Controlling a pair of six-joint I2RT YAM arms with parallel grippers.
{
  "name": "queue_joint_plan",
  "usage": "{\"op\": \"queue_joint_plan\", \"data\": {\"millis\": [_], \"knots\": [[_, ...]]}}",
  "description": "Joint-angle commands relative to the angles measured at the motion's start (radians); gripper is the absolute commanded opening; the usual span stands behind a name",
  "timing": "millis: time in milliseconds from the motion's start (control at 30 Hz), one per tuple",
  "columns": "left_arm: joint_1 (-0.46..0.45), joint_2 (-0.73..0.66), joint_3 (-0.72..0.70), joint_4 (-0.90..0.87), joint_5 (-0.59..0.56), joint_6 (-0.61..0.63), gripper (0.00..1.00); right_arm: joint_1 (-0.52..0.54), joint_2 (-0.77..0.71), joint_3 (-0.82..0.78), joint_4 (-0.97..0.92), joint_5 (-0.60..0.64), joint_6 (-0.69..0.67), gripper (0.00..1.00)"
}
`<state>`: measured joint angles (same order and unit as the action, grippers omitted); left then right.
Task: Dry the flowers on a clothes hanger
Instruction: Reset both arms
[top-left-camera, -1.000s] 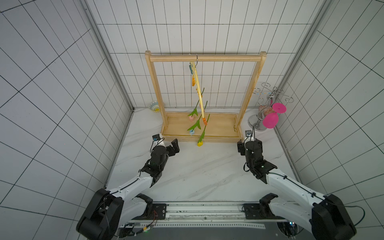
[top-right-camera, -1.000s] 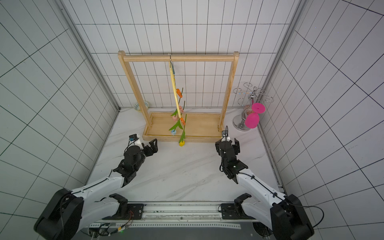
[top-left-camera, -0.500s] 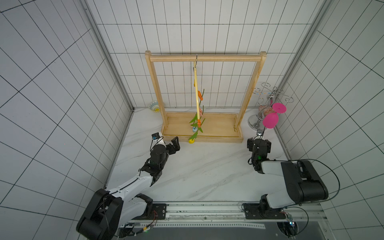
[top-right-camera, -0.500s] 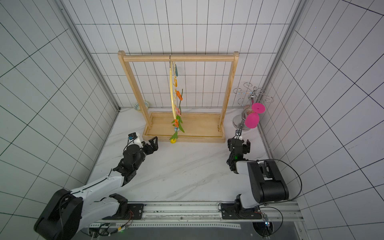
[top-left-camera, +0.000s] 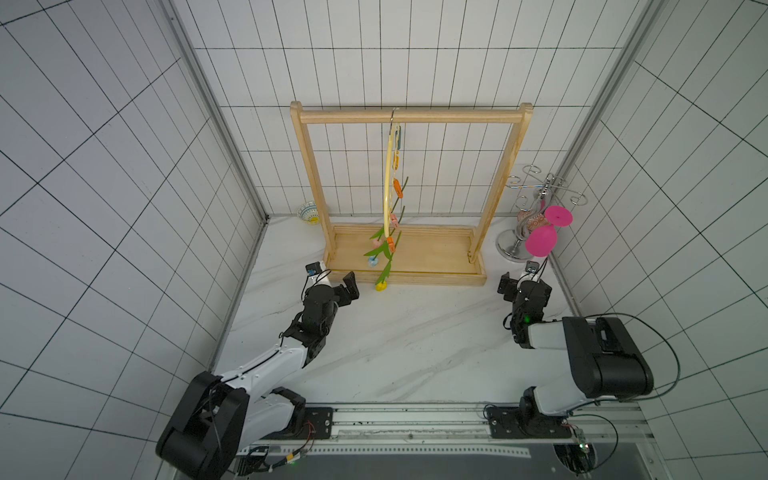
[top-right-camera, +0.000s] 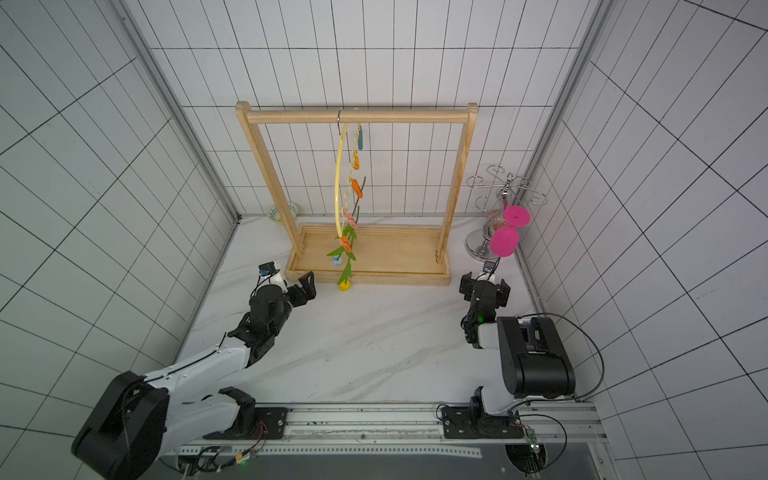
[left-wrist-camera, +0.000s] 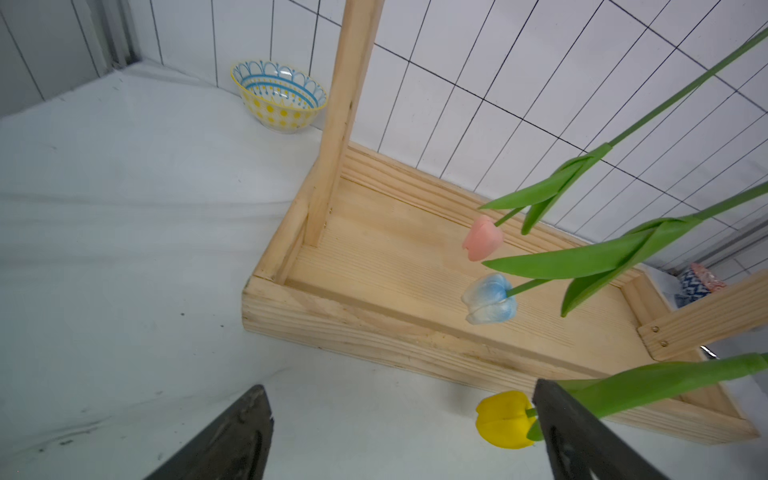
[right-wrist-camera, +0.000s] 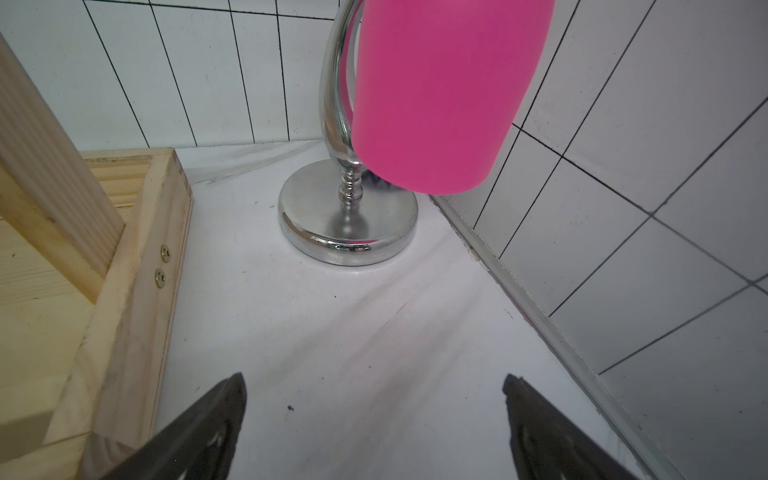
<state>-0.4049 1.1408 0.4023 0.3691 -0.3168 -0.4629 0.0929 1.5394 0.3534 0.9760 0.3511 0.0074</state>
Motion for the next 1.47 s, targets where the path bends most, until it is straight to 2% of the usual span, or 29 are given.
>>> {"op": "queue_joint_plan", "data": {"millis": [0,67,133,200,267,300,400,500,600,667,700,733,767,967,1433], "knots": [[-0.002,-0.009,0.036,0.038,-0.188,0.191,0.99,-0.002,0.008,-0.001,0.011,-0.006,-0.004,0.99],[0.000,0.024,0.036,0.142,-0.263,0.341,0.99,-0.009,0.002,0.007,-0.015,-0.014,0.003,0.99],[0.008,0.087,0.020,0.284,-0.287,0.570,0.99,-0.026,0.005,0.027,-0.049,-0.039,0.014,0.99],[0.041,0.160,-0.001,0.420,-0.319,0.664,0.99,-0.033,-0.001,0.035,-0.074,-0.052,0.022,0.99],[0.107,0.212,-0.023,0.494,-0.318,0.614,0.99,-0.032,0.003,0.033,-0.062,-0.052,0.019,0.99],[0.147,0.230,-0.038,0.515,-0.301,0.550,0.99,-0.032,0.002,0.034,-0.068,-0.052,0.020,0.99],[0.262,0.257,-0.060,0.494,-0.206,0.412,0.99,-0.033,0.003,0.034,-0.068,-0.052,0.020,0.99],[0.337,0.369,-0.099,0.638,-0.144,0.335,0.99,-0.033,0.002,0.035,-0.068,-0.052,0.020,0.99],[0.338,0.498,-0.091,0.809,-0.103,0.389,0.99,-0.033,0.002,0.035,-0.069,-0.053,0.020,0.99],[0.334,0.458,-0.035,0.635,-0.088,0.381,0.99,-0.034,0.003,0.036,-0.070,-0.057,0.020,0.99],[0.344,0.436,0.027,0.468,-0.064,0.364,0.99,-0.036,0.002,0.036,-0.072,-0.058,0.022,0.99],[0.378,0.420,0.043,0.405,0.014,0.344,0.99,-0.037,0.004,0.038,-0.076,-0.064,0.022,0.99],[0.391,0.426,0.043,0.415,0.043,0.344,0.99,-0.040,0.002,0.039,-0.080,-0.069,0.023,0.99],[0.382,0.424,0.030,0.441,0.043,0.362,0.99,-0.065,0.002,0.056,-0.118,-0.124,0.032,0.99],[0.381,0.426,0.038,0.433,0.039,0.357,0.99,-0.064,0.001,0.053,-0.111,-0.127,0.030,0.99]]}}
